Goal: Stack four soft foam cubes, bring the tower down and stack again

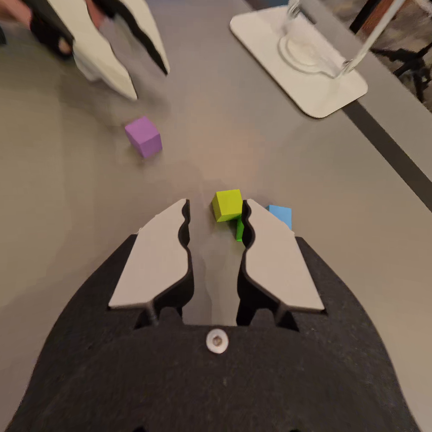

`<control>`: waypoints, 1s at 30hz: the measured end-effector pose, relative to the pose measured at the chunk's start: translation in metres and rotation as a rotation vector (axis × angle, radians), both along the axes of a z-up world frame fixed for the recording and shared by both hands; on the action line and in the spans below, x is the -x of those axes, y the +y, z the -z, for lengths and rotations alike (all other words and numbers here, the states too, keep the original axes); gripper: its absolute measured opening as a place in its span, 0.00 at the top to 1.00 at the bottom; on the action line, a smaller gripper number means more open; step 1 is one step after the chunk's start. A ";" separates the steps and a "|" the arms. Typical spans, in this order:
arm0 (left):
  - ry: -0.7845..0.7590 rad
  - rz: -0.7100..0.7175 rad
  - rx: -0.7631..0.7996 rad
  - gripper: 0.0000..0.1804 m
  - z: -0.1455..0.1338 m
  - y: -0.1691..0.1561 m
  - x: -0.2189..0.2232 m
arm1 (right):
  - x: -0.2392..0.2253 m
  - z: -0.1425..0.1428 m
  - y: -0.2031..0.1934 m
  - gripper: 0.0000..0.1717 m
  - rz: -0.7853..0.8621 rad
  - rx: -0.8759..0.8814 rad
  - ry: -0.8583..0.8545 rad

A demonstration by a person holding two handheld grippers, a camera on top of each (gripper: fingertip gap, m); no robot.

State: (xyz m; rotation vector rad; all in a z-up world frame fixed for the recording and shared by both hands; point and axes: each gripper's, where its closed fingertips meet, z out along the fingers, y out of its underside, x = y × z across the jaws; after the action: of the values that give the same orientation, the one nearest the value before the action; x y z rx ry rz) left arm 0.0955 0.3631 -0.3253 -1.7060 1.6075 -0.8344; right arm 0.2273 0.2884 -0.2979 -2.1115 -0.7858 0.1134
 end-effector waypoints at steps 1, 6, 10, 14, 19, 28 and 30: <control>-0.002 -0.006 0.006 0.73 0.000 0.001 0.001 | 0.000 0.004 0.001 0.75 -0.018 0.022 -0.043; -0.006 -0.023 0.032 0.73 0.000 0.005 0.003 | 0.001 0.010 0.011 0.75 -0.089 0.077 -0.182; -0.049 -0.062 0.078 0.77 -0.006 0.012 0.005 | -0.007 0.022 0.020 0.77 -0.105 0.166 -0.265; -0.090 -0.067 0.126 0.78 -0.011 0.014 0.006 | -0.013 0.032 0.021 0.88 -0.112 0.256 -0.287; -0.077 -0.060 0.125 0.78 -0.009 0.013 0.006 | -0.008 0.026 0.024 0.92 -0.125 0.264 -0.254; -0.082 -0.050 0.136 0.78 -0.010 0.012 0.006 | 0.004 0.029 0.021 0.78 -0.200 0.359 -0.263; -0.085 -0.050 0.141 0.78 -0.010 0.013 0.006 | -0.001 0.036 0.019 0.75 -0.189 0.409 -0.297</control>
State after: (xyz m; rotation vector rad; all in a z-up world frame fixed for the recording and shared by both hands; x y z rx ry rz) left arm 0.0897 0.3758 -0.3155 -1.7753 1.4744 -1.0027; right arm 0.2278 0.3073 -0.3342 -2.4680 -1.2238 0.0658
